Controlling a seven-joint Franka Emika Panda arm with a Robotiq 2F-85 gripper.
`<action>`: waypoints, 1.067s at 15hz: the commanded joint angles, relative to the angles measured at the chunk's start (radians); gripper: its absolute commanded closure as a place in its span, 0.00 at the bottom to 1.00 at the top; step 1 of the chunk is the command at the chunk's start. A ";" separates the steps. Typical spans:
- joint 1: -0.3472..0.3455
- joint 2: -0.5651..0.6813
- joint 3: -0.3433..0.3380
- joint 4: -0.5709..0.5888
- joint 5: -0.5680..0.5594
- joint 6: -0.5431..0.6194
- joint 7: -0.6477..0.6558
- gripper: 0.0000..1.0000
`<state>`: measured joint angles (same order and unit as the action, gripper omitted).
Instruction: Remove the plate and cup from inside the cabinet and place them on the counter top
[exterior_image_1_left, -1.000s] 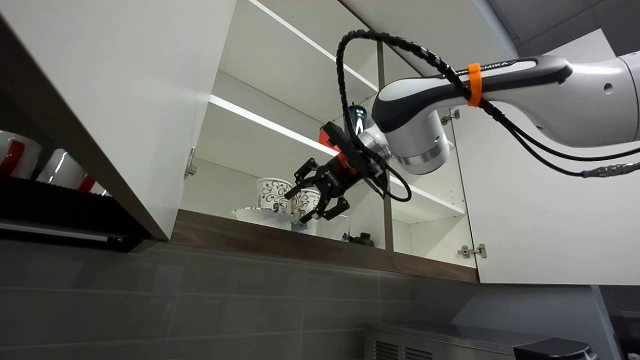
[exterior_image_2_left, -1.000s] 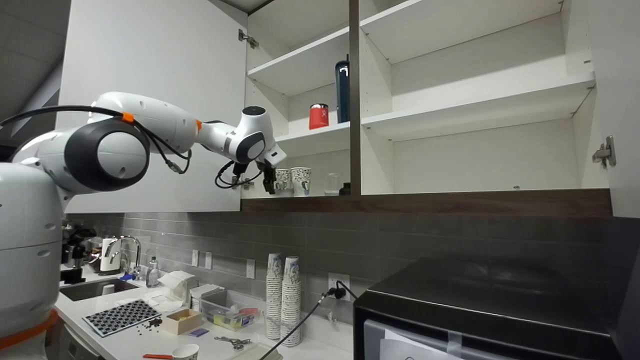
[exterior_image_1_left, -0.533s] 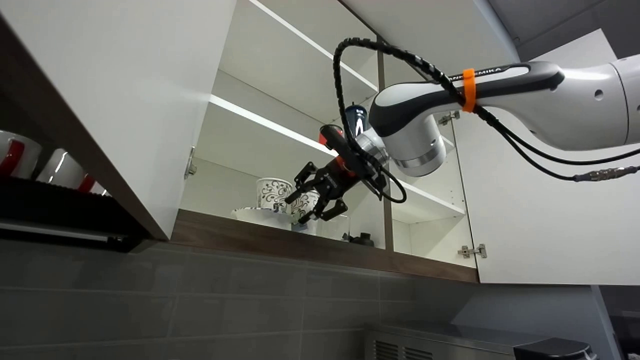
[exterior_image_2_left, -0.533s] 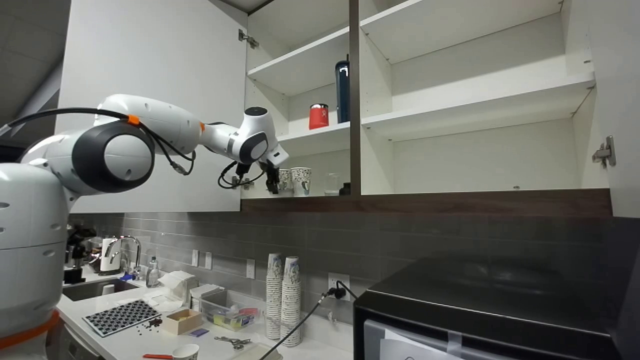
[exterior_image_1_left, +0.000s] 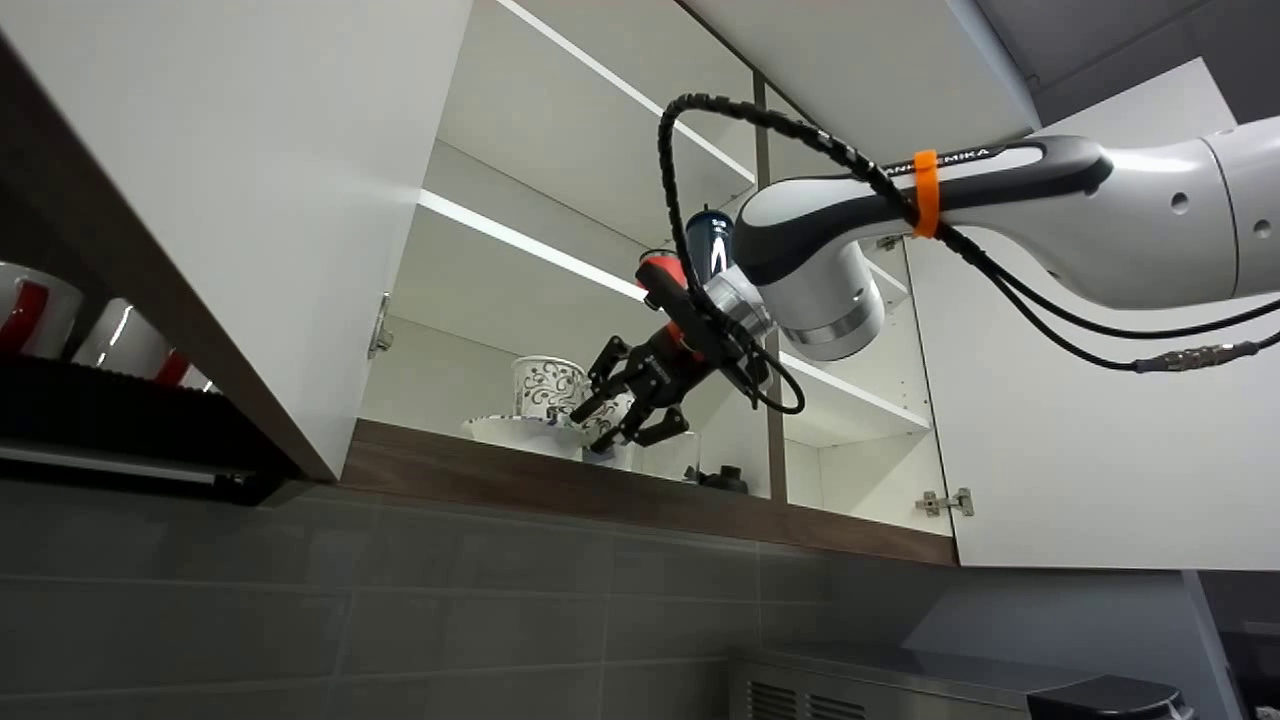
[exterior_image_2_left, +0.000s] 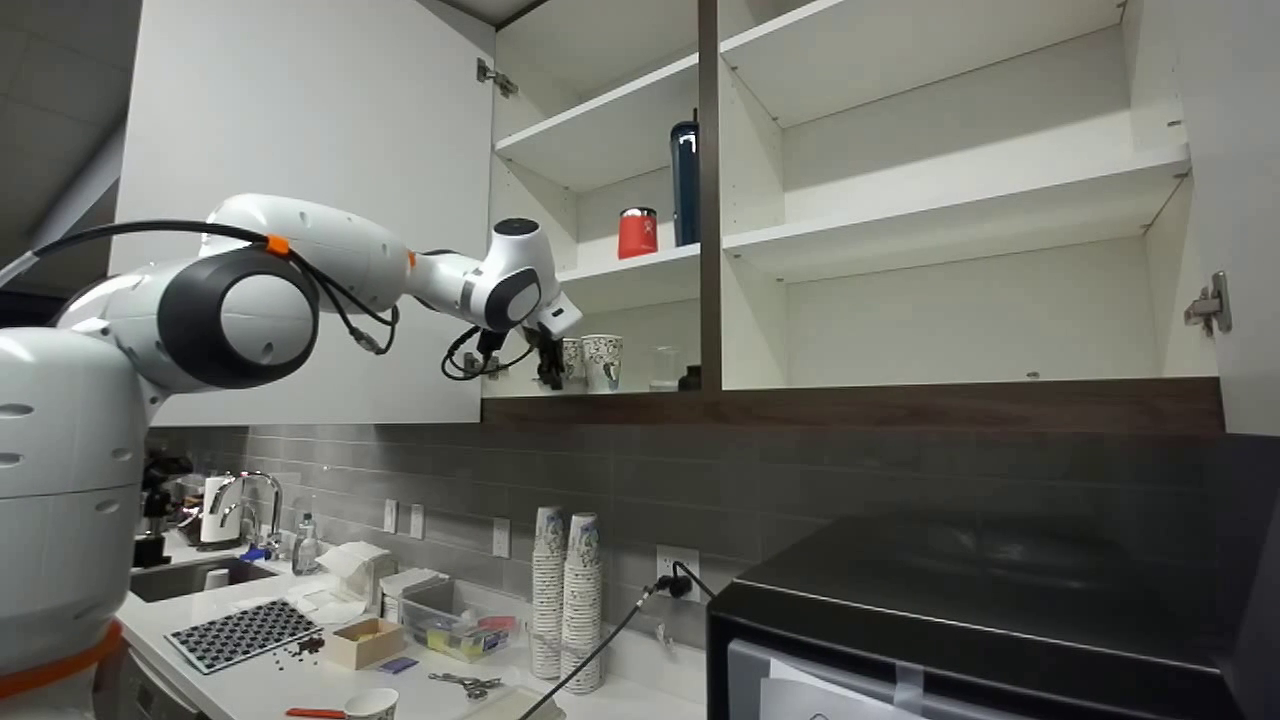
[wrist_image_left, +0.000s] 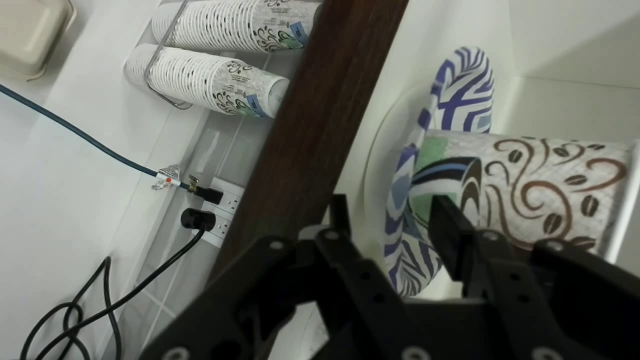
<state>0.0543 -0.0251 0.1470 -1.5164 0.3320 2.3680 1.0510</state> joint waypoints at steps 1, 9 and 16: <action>0.017 0.022 -0.015 0.028 -0.020 -0.011 0.038 0.70; 0.015 0.036 -0.023 0.043 -0.009 -0.018 0.039 0.71; 0.018 0.049 -0.028 0.055 -0.005 -0.022 0.043 0.73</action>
<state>0.0551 0.0059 0.1314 -1.4900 0.3291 2.3678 1.0678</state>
